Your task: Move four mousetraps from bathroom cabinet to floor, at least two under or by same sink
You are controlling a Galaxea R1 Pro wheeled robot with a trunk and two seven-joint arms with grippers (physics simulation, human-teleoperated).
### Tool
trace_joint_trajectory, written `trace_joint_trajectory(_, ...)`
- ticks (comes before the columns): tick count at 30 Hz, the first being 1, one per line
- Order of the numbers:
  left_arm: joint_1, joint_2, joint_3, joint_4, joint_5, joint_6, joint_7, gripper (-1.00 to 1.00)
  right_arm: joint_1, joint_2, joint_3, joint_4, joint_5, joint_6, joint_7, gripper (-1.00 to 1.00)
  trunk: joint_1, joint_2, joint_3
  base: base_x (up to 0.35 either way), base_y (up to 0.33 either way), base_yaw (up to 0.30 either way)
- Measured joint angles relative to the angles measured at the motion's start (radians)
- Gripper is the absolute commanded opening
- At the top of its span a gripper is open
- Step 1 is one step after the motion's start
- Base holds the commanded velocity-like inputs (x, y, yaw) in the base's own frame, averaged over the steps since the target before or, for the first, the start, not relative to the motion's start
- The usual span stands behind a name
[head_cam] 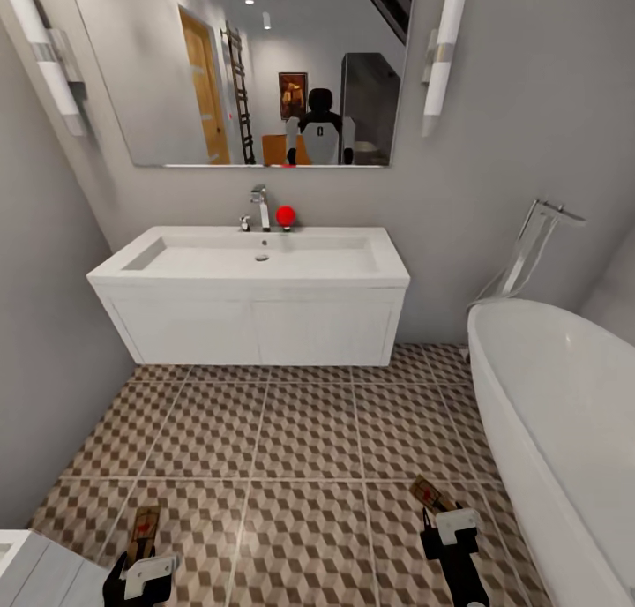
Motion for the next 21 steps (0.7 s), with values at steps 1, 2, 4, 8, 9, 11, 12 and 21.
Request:
trace_joint_trajectory(1,0.000,0.000,0.000,0.000,0.000,0.000,0.000,-1.00,0.000,0.000,0.000,0.000,0.000,0.000,0.000,-1.00,0.000,0.000,0.000,0.061,0.010,0.000)
trace_joint_trajectory(2,0.000,0.000,0.000,0.000,0.000,0.000,0.000,-1.00,0.000,0.000,0.000,0.000,0.000,0.000,0.000,-1.00,0.000,0.000,0.000,0.039,0.006,0.000)
trace_joint_trajectory(4,0.000,0.000,0.000,0.000,0.000,0.000,0.000,-1.00,0.000,0.000,0.000,0.000,0.000,0.000,0.000,-1.00,0.000,0.000,0.000,0.020,0.003,0.000)
trace_joint_trajectory(8,0.000,0.000,0.000,0.000,0.000,0.000,0.000,-1.00,0.000,0.000,0.000,0.000,0.000,0.000,0.000,-1.00,0.000,0.000,0.000,0.004,0.001,0.000)
trace_joint_trajectory(9,0.000,0.000,0.000,0.001,0.000,0.000,0.000,-1.00,0.000,0.000,0.000,0.000,0.000,0.000,0.000,-1.00,0.000,0.000,0.000,0.001,0.000,0.000)
trace_joint_trajectory(11,0.000,0.000,0.000,0.000,0.000,0.000,0.000,-1.00,0.000,0.000,0.000,0.000,0.000,0.000,0.000,-1.00,0.000,0.000,0.000,0.024,-0.003,0.000)
trace_joint_trajectory(12,0.000,0.000,0.000,0.000,0.000,0.000,0.000,-1.00,0.000,0.000,0.000,0.000,0.000,0.000,0.000,-1.00,0.000,0.000,0.000,0.090,-0.038,0.000)
trace_joint_trajectory(21,0.000,0.000,0.000,0.000,0.000,0.000,0.000,-1.00,0.000,0.000,0.000,0.000,0.000,0.000,0.000,-1.00,0.000,0.000,0.000,0.210,-0.075,0.000)
